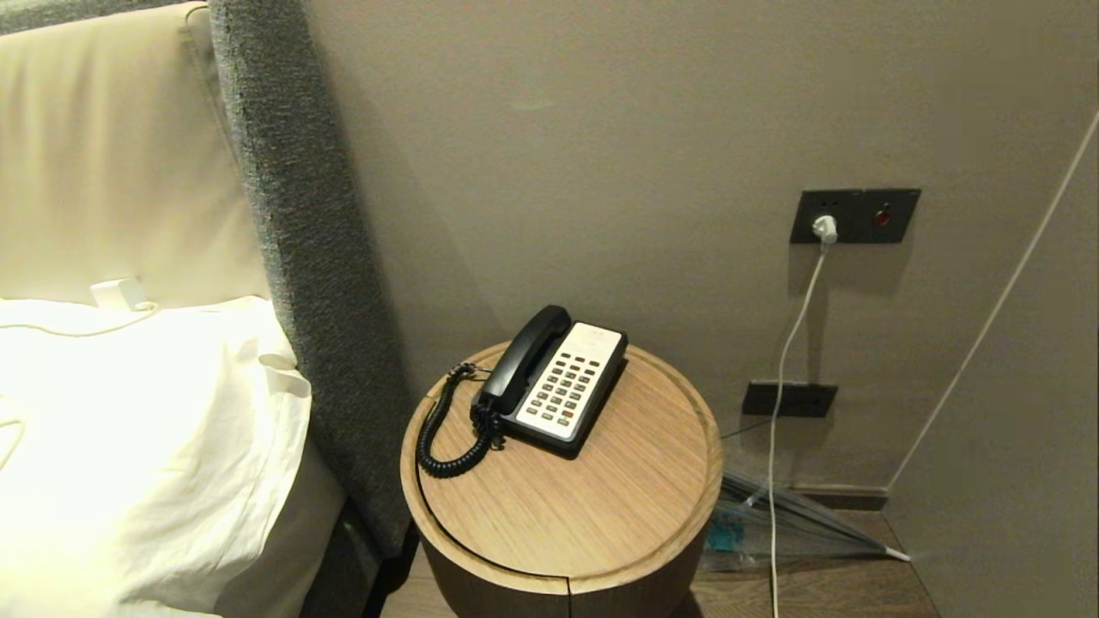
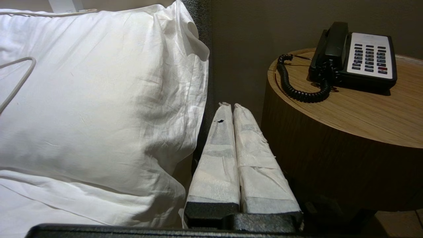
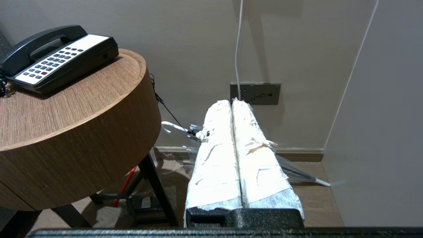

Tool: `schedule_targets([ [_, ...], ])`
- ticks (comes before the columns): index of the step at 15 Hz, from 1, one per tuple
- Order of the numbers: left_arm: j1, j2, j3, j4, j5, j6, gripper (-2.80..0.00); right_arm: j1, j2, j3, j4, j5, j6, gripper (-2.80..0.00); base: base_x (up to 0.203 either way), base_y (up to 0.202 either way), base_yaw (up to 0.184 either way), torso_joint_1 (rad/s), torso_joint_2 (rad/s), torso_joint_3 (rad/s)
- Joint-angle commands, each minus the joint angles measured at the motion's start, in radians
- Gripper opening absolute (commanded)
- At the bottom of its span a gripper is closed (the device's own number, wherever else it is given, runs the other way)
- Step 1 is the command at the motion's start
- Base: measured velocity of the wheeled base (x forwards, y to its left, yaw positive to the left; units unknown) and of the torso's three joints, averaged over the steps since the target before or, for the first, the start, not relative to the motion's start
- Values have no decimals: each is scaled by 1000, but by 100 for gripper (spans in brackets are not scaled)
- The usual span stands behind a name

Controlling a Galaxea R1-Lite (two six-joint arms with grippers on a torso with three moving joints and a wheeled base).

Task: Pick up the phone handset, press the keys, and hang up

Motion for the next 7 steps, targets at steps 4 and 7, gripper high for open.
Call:
schedule_targets([
  [4,0,1,28,0,0,0,-280,0,3,20,-1,-1,-2,-280,0,0,0,0,0,0],
  [7,0,1,28,0,0,0,-280,0,3,20,-1,-1,1,-280,0,0,0,0,0,0],
])
